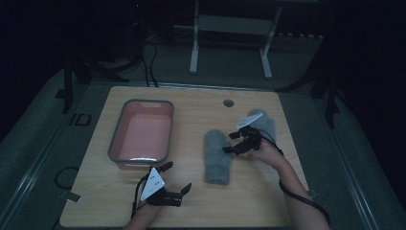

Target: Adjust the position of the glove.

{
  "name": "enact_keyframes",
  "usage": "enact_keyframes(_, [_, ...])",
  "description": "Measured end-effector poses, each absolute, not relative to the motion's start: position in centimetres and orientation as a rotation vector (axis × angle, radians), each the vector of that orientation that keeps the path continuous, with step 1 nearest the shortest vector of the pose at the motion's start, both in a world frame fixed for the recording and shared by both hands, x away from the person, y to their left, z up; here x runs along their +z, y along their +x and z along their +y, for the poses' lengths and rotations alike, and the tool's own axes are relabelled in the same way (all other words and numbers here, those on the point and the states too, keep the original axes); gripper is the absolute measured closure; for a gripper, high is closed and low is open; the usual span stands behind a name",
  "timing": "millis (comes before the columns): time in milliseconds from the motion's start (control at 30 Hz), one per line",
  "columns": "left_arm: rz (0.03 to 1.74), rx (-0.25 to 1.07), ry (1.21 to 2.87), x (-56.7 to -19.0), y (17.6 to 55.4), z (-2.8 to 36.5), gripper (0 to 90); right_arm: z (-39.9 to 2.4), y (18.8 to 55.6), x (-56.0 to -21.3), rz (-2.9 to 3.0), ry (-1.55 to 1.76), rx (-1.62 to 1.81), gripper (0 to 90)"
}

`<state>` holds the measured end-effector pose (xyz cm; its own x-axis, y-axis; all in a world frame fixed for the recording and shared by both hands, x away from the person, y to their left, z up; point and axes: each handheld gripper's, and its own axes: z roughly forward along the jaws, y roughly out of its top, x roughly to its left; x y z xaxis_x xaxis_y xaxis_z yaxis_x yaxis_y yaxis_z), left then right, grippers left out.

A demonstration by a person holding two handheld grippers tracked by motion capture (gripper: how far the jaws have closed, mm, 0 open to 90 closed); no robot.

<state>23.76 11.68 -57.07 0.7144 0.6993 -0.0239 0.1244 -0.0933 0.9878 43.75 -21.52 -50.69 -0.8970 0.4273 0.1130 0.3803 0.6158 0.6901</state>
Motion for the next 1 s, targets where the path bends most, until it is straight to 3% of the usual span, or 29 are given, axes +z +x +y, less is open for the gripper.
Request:
enact_keyframes(133, [0.682, 0.546, 1.619, -57.1, 23.8, 11.7, 1.6, -24.4, 43.7, -49.5, 2.630, 0.803, 1.182, 18.6])
enact_keyframes(200, [0.682, 0.547, 1.621, -57.1, 23.8, 11.7, 1.6, -25.7, 43.9, -49.2, 2.619, 0.862, 1.180, 25.9])
enact_keyframes(567, [0.685, 0.547, 1.620, -57.1, 23.8, 11.7, 1.6, -31.7, 45.3, -50.4, 2.250, 1.302, 1.009, 36.5])
enact_keyframes(900, [0.687, 0.545, 1.622, -57.1, 23.8, 11.7, 1.6, -31.5, 47.1, -53.3, 2.155, 1.433, 0.925, 43.4])
enact_keyframes(1000, [0.686, 0.546, 1.621, -57.1, 23.8, 11.7, 1.6, -31.1, 47.2, -54.4, 2.155, 1.405, 0.891, 52.2])
